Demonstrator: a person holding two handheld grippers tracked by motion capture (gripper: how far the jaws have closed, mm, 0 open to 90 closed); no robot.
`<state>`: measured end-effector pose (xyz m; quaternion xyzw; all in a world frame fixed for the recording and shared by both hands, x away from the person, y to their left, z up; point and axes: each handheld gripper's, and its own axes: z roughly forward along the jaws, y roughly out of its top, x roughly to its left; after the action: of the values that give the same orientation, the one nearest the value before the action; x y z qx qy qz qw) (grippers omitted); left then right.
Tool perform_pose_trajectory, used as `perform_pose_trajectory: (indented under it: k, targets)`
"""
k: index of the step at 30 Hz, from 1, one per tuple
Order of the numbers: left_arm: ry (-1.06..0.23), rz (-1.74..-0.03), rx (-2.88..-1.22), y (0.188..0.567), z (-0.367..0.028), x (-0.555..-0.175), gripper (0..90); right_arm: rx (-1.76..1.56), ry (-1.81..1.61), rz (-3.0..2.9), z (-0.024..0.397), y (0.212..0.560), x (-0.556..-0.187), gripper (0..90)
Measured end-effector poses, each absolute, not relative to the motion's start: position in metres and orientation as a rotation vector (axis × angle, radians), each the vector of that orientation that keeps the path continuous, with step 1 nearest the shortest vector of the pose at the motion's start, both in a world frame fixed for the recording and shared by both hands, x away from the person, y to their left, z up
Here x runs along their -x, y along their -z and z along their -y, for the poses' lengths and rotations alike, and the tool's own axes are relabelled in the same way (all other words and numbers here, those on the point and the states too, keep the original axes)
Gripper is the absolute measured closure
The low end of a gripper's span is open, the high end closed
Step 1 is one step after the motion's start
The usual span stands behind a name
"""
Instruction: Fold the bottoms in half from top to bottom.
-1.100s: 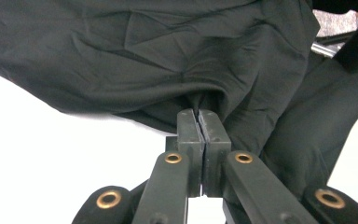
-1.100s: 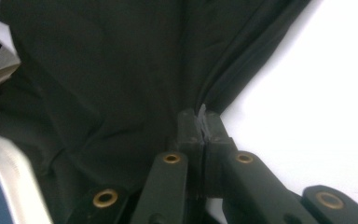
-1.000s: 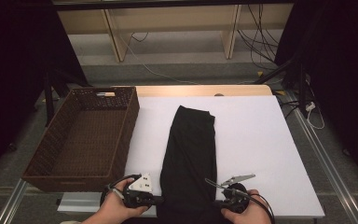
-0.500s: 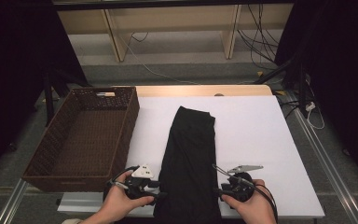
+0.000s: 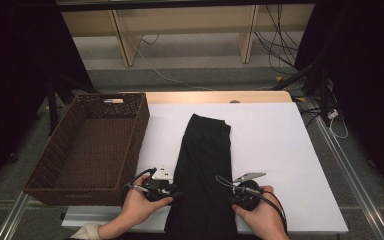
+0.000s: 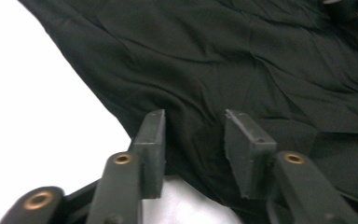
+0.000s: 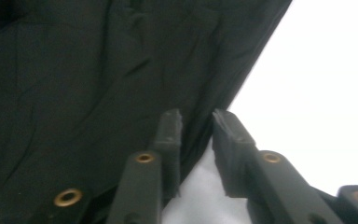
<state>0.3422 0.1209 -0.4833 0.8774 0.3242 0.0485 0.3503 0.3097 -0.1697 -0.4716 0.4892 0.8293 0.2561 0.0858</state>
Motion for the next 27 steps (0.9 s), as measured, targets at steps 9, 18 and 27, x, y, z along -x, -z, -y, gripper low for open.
perform_pose_trajectory:
  k: [9,18,27]
  targets:
    - [-0.139,-0.810,-2.284,0.484,-0.118,-0.338,81.9,-1.449,-0.766,-2.489,0.170,0.472,-0.311,89.3]
    - [-0.100,-0.795,-2.282,0.476,-0.125,-0.329,89.0,-1.491,-0.812,-2.531,0.177,0.468,-0.308,90.0]
    - [-0.059,-0.745,-2.306,0.473,-0.129,-0.309,88.9,-1.470,-0.801,-2.592,0.177,0.464,-0.294,90.0]
